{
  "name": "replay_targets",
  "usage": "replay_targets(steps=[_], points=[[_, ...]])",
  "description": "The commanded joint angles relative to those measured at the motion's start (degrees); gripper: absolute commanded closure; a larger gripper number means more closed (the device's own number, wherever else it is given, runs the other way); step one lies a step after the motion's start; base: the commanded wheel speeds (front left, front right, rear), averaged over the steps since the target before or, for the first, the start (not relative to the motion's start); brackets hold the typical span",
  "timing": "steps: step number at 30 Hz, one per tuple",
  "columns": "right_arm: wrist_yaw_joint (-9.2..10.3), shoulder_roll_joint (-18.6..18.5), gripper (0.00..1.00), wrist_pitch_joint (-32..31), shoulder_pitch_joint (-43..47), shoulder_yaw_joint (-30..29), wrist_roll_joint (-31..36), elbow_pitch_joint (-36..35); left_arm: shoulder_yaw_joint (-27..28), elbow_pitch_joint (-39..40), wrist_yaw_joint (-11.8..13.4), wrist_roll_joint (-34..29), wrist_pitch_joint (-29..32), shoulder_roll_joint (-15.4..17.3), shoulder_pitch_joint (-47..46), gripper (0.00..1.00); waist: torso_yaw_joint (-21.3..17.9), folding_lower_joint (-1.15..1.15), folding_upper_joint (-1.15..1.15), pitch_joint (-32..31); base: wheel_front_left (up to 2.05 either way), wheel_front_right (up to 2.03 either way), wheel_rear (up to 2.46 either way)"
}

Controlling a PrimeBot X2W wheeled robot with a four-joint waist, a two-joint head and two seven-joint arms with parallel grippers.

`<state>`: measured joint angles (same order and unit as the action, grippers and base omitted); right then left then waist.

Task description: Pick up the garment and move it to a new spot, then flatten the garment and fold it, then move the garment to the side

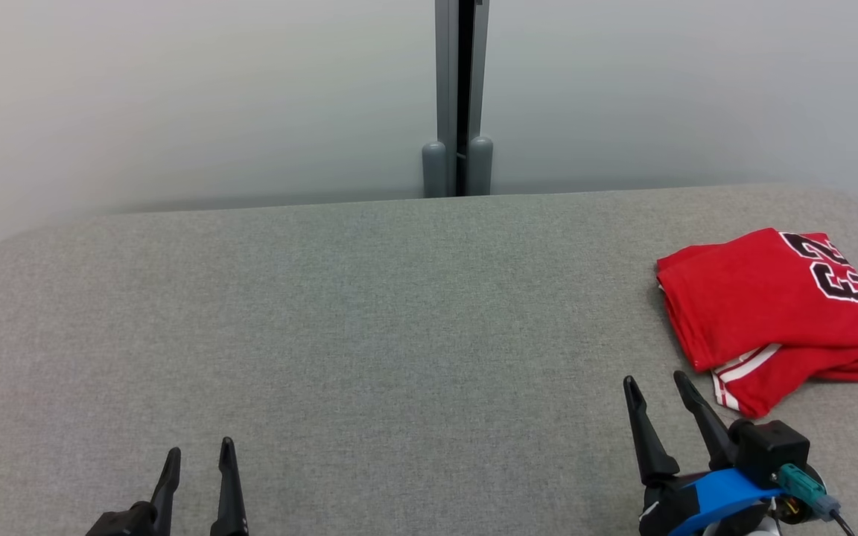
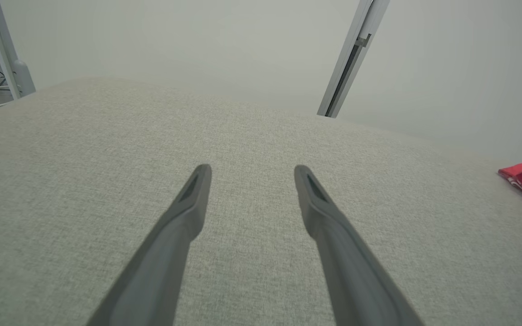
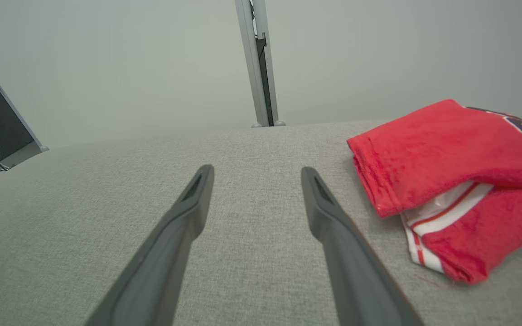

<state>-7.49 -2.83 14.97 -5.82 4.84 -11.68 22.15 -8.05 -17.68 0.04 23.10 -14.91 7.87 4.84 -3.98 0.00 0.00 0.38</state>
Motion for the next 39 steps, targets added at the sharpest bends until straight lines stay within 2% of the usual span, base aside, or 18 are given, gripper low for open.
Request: replay_targets(steps=[1,11,12,16,23,39], points=[[0.0,-0.15,0.0,0.28,0.55,-0.06,0.07,-0.3,-0.04,-0.09,0.18,-0.46,-0.3,0.3,0.01,0.0,0.02,0.0,0.0,-0.04,0.0,0.0,0.0],[0.0,-0.14,0.0,0.29,0.99,0.15,-0.07,0.19,0.09,0.69,0.87,-0.76,-0.3,0.02,-0.37,0.0,0.44,0.0,0.0,-0.17,0.0,0.0,0.0],[0.0,-0.14,1.0,0.29,1.05,0.18,-0.04,0.28,0.06,0.77,0.88,-0.86,-0.3,-0.03,-0.36,1.0,0.48,0.0,0.0,-0.16,0.0,0.0,0.0],[0.0,0.09,1.0,-0.28,0.81,0.28,-0.1,2.0,-0.18,-1.13,0.66,-0.35,0.23,-0.73,0.54,1.0,0.51,0.0,0.0,-0.18,0.0,0.0,0.0],[0.0,0.07,1.0,-2.63,0.61,-1.03,-8.99,0.86,1.59,-0.7,-0.26,7.28,2.67,-1.19,-0.91,1.0,0.73,0.0,0.0,-0.19,0.0,0.0,0.0],[0.0,0.03,1.0,-6.68,0.31,-3.27,-24.37,-1.19,4.37,0.36,-1.83,20.6,6.66,-1.98,-3.19,1.0,1.18,0.0,0.0,-0.19,0.0,0.0,0.0]])
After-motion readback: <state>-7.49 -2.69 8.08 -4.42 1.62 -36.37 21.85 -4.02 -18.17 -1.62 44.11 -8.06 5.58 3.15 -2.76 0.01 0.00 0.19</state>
